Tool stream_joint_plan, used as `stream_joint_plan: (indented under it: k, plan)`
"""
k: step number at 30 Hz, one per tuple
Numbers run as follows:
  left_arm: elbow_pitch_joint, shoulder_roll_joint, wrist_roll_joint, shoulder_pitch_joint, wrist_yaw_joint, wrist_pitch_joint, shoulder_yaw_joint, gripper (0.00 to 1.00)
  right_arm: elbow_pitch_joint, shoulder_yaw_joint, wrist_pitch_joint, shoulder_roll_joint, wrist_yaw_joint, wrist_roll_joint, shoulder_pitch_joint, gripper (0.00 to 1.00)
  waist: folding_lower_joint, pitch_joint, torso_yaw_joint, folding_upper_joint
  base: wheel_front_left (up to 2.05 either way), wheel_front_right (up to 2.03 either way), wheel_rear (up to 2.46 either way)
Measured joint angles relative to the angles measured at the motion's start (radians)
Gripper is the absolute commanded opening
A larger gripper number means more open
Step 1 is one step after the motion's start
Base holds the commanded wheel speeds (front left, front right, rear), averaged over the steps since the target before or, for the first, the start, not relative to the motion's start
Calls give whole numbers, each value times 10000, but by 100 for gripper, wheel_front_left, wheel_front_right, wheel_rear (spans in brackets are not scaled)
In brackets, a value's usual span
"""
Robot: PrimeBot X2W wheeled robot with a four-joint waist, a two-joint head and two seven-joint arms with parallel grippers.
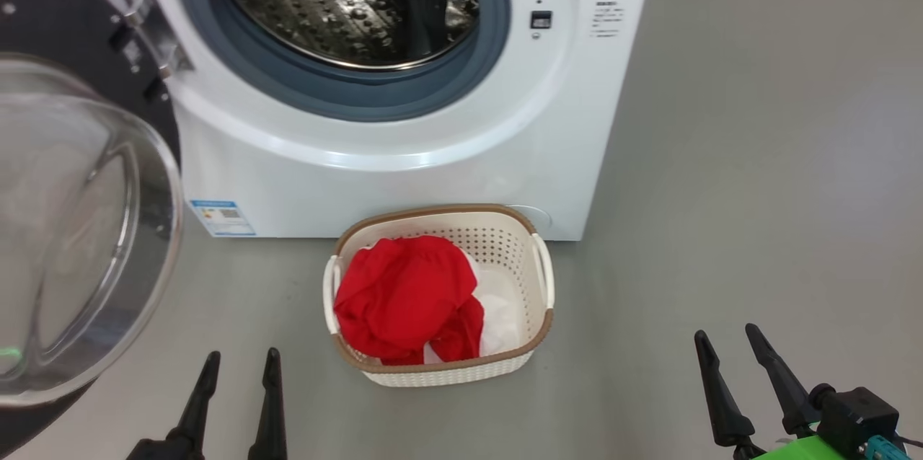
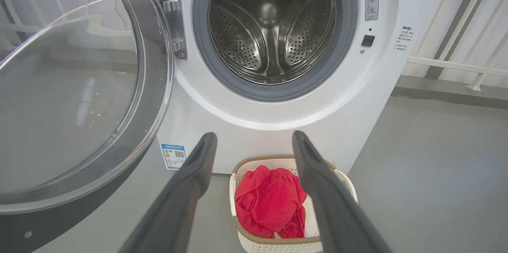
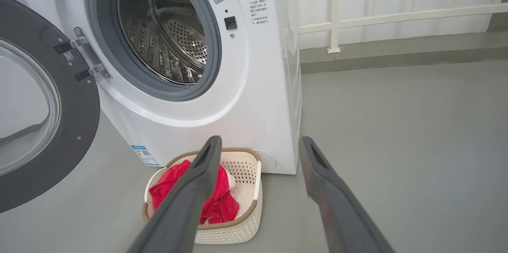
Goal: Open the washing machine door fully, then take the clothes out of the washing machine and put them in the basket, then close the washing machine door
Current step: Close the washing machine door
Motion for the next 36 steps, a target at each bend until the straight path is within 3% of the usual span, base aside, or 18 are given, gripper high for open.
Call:
stream_joint_plan:
  k: [36]
  plan:
    - [-330, 21, -738, 830, 926, 0, -435, 100, 65, 786, 0, -305, 0, -2, -5, 100, 0, -528, 4254, 0, 0, 0, 0]
